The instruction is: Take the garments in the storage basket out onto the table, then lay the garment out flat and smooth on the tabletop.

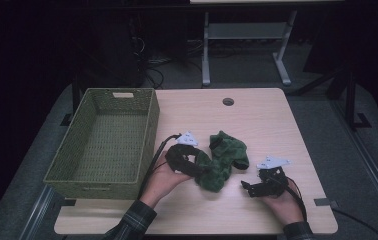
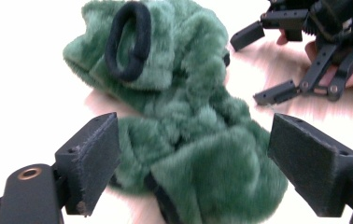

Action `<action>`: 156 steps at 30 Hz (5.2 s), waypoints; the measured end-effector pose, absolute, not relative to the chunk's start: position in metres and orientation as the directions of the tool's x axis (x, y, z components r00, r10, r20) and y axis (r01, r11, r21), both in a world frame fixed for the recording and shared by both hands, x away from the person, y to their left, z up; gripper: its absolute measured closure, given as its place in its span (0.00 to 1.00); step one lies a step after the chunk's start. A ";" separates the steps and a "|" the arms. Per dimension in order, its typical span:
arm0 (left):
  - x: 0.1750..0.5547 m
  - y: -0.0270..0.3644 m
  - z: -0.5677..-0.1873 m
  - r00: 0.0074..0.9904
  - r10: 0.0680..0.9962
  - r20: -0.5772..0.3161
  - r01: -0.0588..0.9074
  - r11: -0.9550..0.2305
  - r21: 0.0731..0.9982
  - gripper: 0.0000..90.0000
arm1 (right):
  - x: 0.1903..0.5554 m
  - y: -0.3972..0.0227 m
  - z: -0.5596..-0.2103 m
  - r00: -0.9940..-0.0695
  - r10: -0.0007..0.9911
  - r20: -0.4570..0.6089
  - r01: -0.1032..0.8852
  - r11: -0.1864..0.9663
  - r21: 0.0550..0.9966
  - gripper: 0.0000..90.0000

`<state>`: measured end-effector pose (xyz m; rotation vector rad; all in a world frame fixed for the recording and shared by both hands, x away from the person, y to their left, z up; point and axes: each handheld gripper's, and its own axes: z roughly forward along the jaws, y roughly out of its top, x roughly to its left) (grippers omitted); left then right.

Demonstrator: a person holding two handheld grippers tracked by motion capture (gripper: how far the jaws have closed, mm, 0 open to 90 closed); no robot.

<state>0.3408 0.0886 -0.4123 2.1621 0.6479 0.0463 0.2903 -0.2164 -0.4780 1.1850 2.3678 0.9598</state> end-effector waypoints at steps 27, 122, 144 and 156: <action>0.293 0.118 -0.445 0.848 0.511 -0.139 0.422 -0.495 0.759 0.15 | 0.282 -0.174 -0.414 -0.734 0.679 0.029 0.463 0.468 0.753 0.26; 0.336 0.071 -0.461 0.895 0.436 -0.096 0.385 -0.646 0.659 1.00 | 0.253 -0.253 -0.460 -0.723 0.670 0.167 0.595 0.480 0.645 1.00; 0.282 0.108 -0.461 0.890 0.409 -0.204 0.441 -0.653 0.616 1.00 | 0.264 -0.262 -0.461 -0.679 0.726 0.105 0.619 0.490 0.615 1.00; 0.273 0.115 -0.444 0.897 0.400 -0.186 0.417 -0.634 0.651 0.89 | 0.250 -0.251 -0.450 -0.712 0.693 0.113 0.585 0.496 0.642 0.90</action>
